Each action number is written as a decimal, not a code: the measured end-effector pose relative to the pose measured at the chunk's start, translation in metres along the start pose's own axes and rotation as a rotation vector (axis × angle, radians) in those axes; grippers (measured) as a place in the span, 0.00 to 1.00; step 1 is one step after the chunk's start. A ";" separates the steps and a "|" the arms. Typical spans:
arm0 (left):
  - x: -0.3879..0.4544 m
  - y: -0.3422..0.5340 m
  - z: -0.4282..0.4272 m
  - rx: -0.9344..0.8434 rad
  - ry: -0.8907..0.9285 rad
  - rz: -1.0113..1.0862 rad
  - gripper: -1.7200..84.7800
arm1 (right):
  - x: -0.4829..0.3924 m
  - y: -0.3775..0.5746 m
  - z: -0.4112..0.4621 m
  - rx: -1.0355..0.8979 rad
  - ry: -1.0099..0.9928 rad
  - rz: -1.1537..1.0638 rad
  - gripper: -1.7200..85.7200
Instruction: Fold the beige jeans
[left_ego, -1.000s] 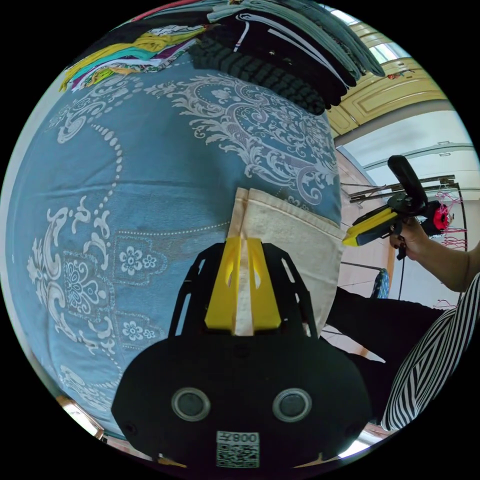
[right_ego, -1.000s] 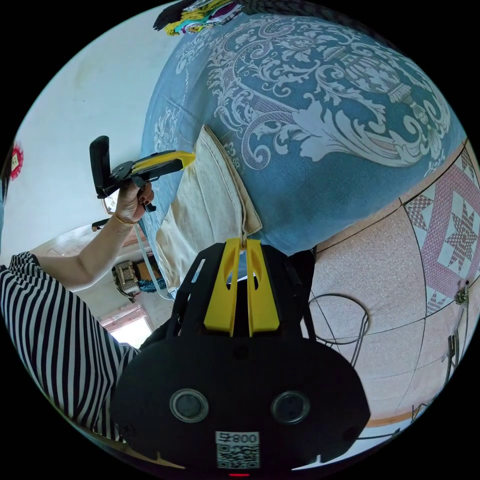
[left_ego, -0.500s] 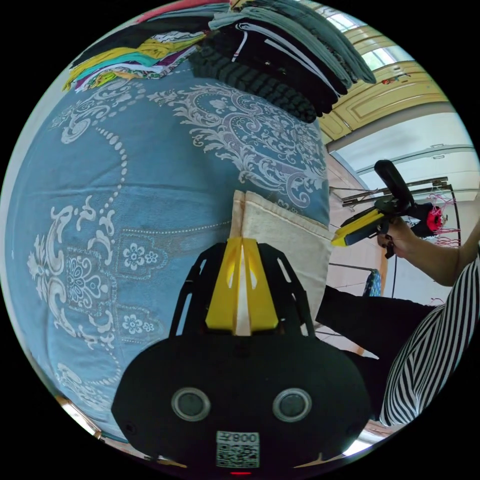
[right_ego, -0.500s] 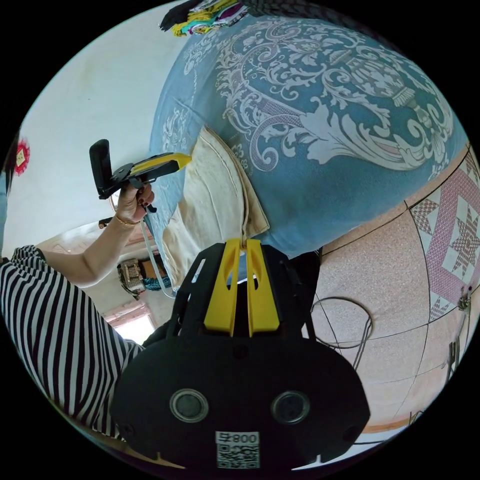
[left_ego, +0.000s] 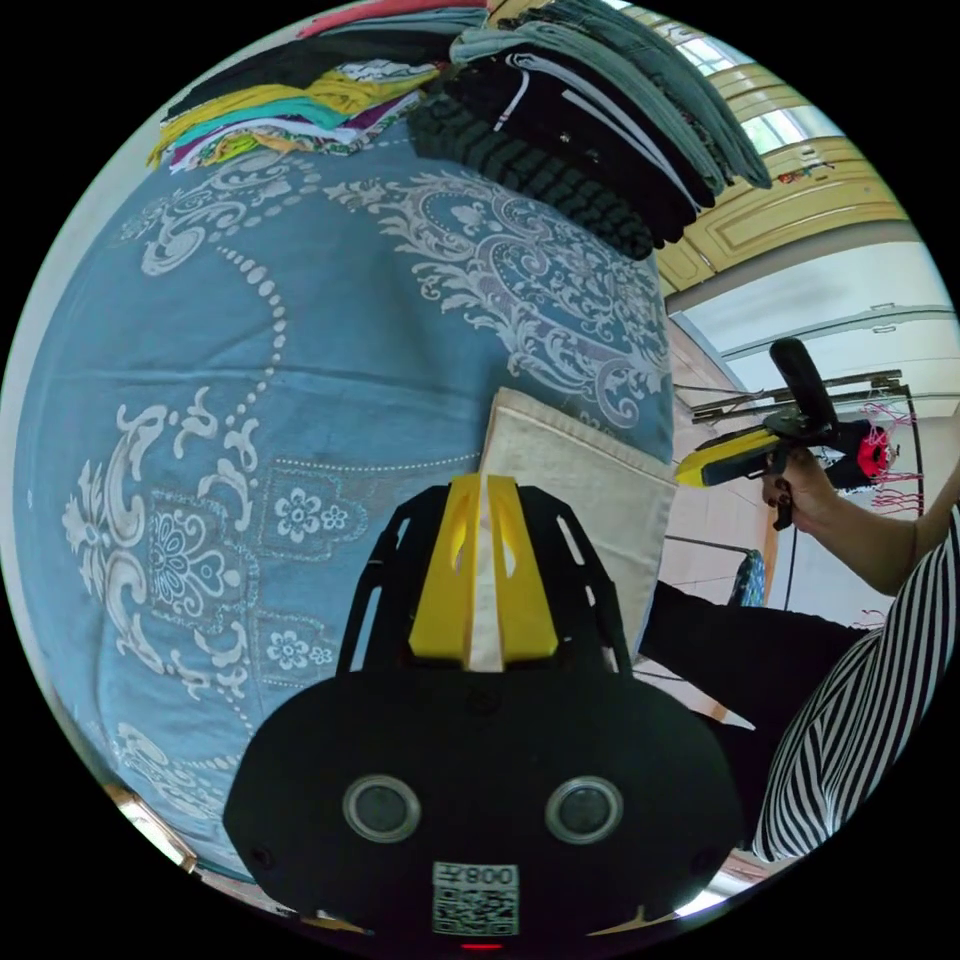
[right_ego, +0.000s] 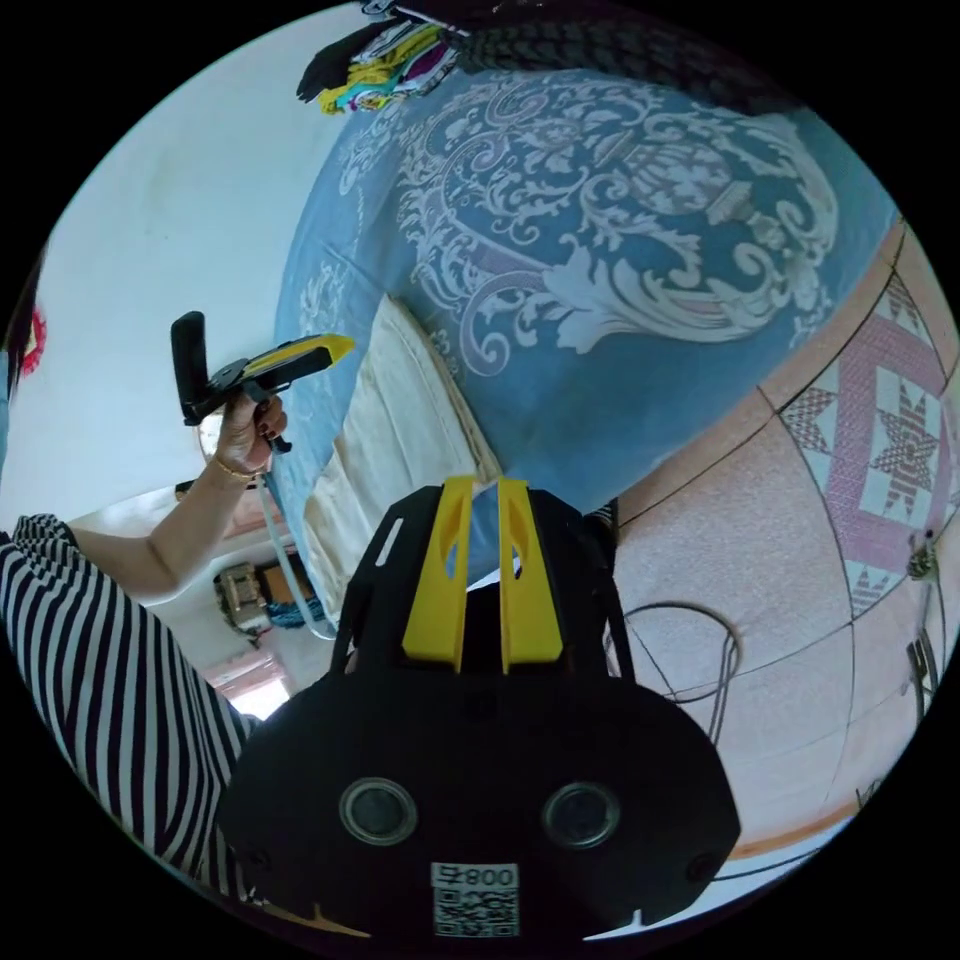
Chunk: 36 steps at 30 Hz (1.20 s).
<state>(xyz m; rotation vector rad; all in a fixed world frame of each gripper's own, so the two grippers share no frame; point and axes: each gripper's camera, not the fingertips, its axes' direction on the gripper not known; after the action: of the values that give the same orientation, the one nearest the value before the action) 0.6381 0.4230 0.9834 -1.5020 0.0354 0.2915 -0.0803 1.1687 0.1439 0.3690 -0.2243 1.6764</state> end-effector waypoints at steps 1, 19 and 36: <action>0.000 -0.001 -0.001 0.009 0.001 0.003 0.05 | -0.001 0.000 -0.003 0.011 0.042 -0.001 0.11; -0.025 -0.024 0.034 -0.056 0.149 0.005 0.03 | -0.012 -0.034 0.017 -0.027 0.054 -0.026 0.07; -0.052 -0.057 0.002 0.132 0.149 0.046 0.03 | -0.020 -0.131 -0.054 0.100 0.017 -0.189 0.06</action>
<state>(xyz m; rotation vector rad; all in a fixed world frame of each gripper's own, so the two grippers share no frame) 0.5996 0.4137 1.0500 -1.3909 0.2045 0.2091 0.0457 1.1873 0.0781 0.4372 -0.0895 1.5074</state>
